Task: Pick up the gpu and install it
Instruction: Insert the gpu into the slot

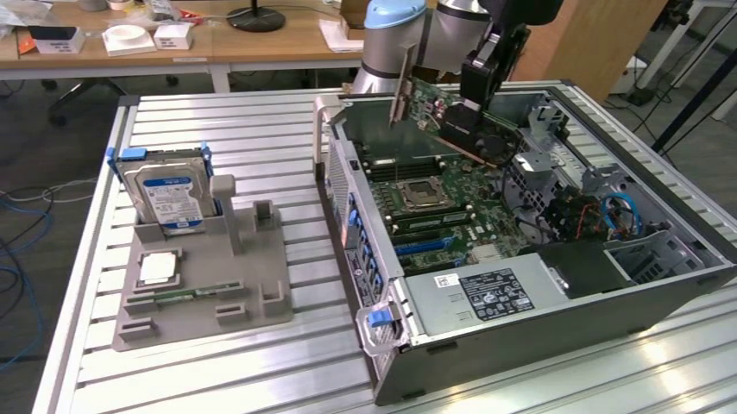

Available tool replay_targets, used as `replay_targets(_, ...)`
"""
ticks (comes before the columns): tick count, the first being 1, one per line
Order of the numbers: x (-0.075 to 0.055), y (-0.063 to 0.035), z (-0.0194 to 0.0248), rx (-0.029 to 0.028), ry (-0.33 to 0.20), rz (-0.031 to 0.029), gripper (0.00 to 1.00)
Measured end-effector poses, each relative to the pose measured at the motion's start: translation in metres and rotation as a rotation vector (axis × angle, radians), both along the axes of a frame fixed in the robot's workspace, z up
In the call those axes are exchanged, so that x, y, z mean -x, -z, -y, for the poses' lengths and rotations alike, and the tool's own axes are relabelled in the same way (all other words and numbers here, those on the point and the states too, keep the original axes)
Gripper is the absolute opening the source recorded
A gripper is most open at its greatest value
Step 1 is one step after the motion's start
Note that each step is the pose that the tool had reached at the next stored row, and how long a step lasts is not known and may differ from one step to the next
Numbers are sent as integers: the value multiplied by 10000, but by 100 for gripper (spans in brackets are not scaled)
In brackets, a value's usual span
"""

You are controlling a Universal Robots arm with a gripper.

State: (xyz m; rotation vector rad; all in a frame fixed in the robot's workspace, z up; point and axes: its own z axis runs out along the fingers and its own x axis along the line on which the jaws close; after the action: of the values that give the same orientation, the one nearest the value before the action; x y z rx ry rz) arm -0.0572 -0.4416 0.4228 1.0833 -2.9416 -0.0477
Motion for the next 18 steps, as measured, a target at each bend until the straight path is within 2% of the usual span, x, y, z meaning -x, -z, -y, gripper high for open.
replay_targets(18, 0, 2, 0, 0, -1413, -1, 26)
